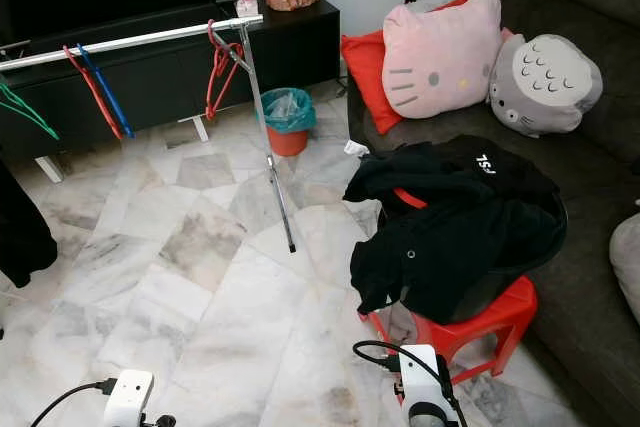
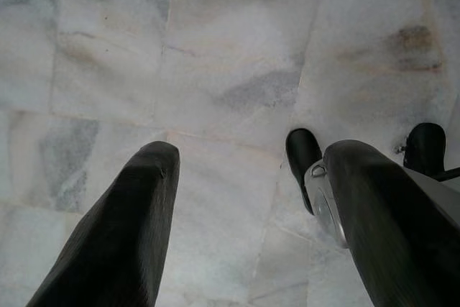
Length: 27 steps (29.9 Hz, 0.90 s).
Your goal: Hang hanger
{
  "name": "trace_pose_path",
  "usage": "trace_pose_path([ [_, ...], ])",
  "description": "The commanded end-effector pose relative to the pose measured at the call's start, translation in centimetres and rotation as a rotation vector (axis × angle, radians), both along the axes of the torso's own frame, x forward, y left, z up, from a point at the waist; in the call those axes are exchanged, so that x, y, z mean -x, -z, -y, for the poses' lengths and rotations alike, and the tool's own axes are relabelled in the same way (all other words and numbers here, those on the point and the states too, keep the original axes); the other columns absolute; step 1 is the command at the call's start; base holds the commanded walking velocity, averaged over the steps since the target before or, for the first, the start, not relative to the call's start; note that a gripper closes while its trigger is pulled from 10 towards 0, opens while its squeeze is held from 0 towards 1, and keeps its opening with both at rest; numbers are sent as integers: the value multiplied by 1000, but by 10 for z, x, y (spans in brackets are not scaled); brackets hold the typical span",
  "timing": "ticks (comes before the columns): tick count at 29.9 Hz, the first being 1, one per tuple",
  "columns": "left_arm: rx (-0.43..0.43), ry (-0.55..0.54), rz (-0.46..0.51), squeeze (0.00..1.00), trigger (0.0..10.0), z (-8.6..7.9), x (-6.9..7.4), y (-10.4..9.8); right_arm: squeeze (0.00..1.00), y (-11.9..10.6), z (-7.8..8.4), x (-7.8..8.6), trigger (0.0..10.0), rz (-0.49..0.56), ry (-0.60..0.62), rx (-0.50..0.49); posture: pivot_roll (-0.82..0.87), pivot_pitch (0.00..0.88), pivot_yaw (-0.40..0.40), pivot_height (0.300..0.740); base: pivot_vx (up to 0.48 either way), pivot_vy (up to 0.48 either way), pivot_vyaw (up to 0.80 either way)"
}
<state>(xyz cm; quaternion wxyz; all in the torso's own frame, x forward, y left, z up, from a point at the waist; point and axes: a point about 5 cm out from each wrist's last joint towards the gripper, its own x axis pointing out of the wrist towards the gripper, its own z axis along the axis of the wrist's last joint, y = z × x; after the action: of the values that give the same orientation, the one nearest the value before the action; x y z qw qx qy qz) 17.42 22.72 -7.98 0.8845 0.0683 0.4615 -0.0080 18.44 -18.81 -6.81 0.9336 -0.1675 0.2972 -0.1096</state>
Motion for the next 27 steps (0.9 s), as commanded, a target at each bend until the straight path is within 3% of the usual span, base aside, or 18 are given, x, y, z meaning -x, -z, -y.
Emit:
trace_pose_path([
  [1,-8,5,-19,0,10000,-3,6,2,0,-1,-1,1,10000,17,16,19,-126,0,54,740,0,0,0],
  [7,-14,6,-27,0,10000,-6,10,3,0,-3,0,3,10000,56,67,62,-134,0,57,740,0,0,0],
  [19,-18,8,-28,0,10000,-7,10,3,0,-7,-2,1,10000,114,41,76,-133,0,57,740,0,0,0],
  [27,-15,13,-26,0,10000,-6,8,2,0,-11,-5,-3,10000,154,-40,98,-137,0,58,740,0,0,0],
])
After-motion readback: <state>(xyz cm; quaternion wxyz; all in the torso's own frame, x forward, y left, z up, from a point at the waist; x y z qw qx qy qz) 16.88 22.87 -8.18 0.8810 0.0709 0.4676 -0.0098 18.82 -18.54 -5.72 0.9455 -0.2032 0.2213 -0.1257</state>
